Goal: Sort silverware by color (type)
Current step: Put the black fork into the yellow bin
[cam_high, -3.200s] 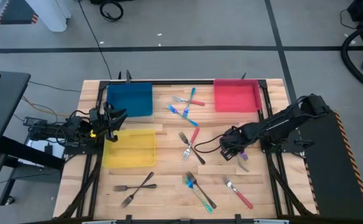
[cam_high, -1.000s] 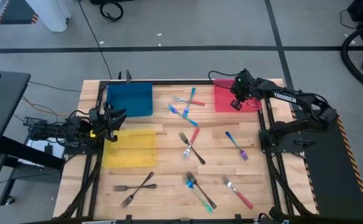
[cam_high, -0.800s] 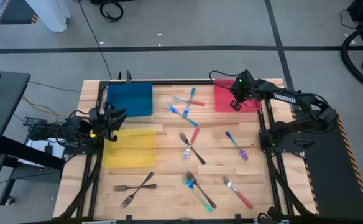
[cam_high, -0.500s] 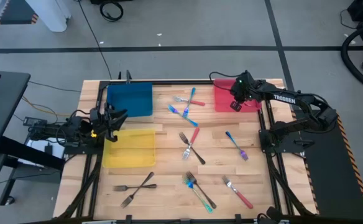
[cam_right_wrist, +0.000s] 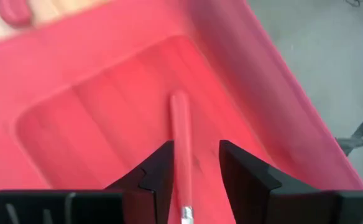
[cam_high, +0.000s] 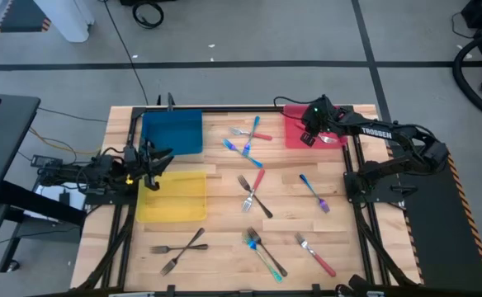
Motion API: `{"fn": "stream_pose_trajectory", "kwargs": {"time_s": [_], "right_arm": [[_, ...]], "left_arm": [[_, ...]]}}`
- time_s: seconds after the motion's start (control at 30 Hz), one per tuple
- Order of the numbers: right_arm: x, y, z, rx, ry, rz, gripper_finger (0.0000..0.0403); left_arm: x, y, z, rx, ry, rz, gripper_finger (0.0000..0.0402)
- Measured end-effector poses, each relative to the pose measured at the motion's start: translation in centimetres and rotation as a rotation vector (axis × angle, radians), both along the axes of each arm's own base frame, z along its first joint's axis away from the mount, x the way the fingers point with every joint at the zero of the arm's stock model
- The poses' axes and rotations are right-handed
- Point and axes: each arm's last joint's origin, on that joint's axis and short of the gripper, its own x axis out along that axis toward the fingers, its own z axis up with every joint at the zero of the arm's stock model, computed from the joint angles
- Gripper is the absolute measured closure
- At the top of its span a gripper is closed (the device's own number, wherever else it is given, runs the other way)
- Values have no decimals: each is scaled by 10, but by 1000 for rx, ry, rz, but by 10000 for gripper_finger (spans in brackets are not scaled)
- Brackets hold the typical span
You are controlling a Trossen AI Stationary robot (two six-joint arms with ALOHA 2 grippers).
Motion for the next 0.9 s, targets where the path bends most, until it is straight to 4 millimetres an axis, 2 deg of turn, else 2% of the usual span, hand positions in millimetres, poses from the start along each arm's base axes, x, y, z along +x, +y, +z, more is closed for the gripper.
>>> {"fn": "stream_pose_trajectory", "kwargs": {"time_s": [0.27,0.4,0.63,0.77,0.9], "right_arm": [[11,8,1,-21,-19,22,264],[17,15,2,-65,21,23,263],[31,26,9,-104,16,36,263],[41,27,24,-130,-54,-22,263],[51,28,39,-135,-136,-38,263]], "left_arm": [[0,-2,2,75,-7,-37,271],[1,-3,-1,133,36,-71,271],[8,-4,-6,114,140,-97,271],[11,-7,15,43,230,-198,271],[18,-12,36,-1,408,-248,271]]}}
